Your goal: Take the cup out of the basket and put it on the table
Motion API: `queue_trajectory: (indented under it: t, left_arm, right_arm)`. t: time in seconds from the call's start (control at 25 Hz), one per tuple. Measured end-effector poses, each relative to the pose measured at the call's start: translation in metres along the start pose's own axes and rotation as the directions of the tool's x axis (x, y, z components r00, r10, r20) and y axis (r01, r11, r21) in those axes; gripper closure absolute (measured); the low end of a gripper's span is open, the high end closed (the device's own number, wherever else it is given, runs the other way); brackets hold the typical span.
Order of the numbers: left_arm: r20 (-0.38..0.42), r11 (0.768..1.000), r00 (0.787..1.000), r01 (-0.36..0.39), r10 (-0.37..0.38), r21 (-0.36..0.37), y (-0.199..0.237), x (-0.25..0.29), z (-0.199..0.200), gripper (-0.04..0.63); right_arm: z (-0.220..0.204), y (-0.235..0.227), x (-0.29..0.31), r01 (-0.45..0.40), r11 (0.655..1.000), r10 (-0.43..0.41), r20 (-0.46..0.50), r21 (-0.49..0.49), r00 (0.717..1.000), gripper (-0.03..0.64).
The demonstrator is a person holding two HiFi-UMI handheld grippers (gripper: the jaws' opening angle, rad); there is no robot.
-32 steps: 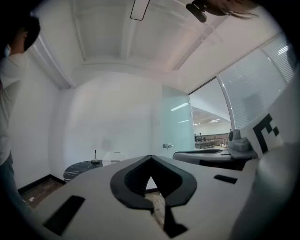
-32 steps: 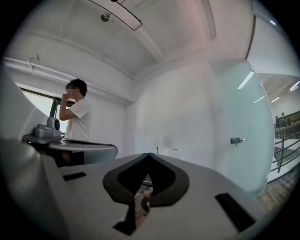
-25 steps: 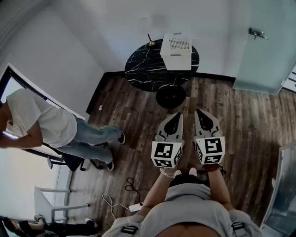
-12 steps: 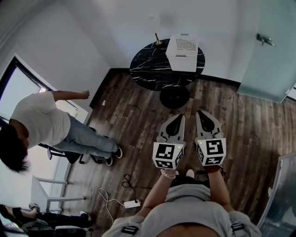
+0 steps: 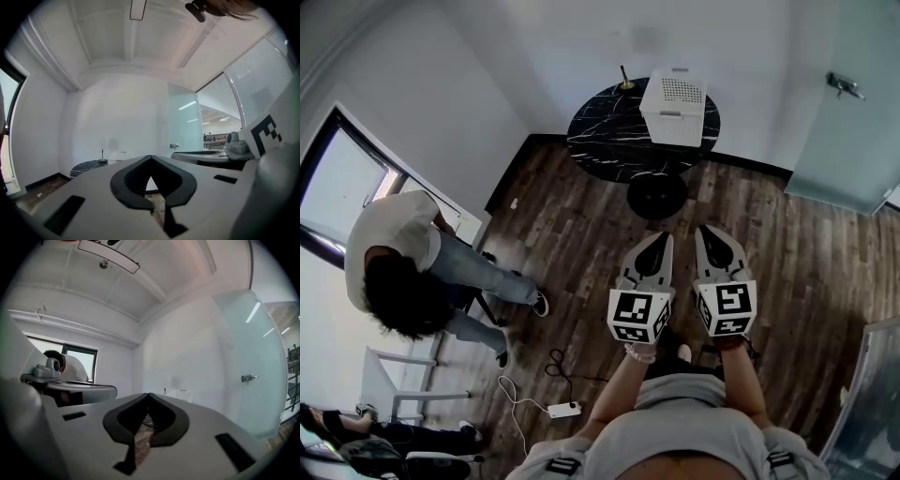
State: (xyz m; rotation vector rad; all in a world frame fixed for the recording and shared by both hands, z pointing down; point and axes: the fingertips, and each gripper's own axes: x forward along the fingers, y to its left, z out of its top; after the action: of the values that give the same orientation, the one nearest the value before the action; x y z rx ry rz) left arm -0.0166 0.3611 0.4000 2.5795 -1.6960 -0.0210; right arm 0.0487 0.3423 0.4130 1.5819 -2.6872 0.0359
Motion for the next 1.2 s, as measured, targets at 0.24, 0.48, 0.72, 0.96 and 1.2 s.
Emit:
queue_trajectory:
  t: [0.24, 0.48, 0.72, 0.96, 1.2]
  left_arm:
    - [0.0, 1.0, 1.0, 0.026, -0.026, 0.002, 0.001, 0.015, 0.003, 0.591]
    - [0.0, 0.997, 0.997, 0.081, -0.081, -0.007, 0.01, 0.042, 0.002, 0.591]
    - [0.0, 0.992, 0.992, 0.129, -0.129, -0.006, 0.039, 0.078, 0.005, 0.591]
    - [0.0, 0.981, 0.981, 0.195, -0.195, -0.001, 0.065, 0.116, 0.007, 0.591]
    - [0.001, 0.973, 0.974, 0.228, -0.228, 0.02, 0.094, 0.14, 0.012, 0.59]
  right_arm:
    - [0.006, -0.009, 0.008, 0.022, 1.0, -0.022, 0.012, 0.003, 1.0, 0.607]
    - [0.005, -0.021, 0.03, 0.061, 0.998, -0.061, 0.008, -0.006, 0.998, 0.607]
    - [0.009, -0.027, 0.071, 0.1, 0.995, -0.1, 0.009, -0.015, 0.995, 0.607]
    - [0.012, -0.032, 0.114, 0.15, 0.988, -0.15, 0.009, -0.046, 0.989, 0.607]
    - [0.015, -0.03, 0.153, 0.171, 0.984, -0.17, 0.02, -0.055, 0.985, 0.607]
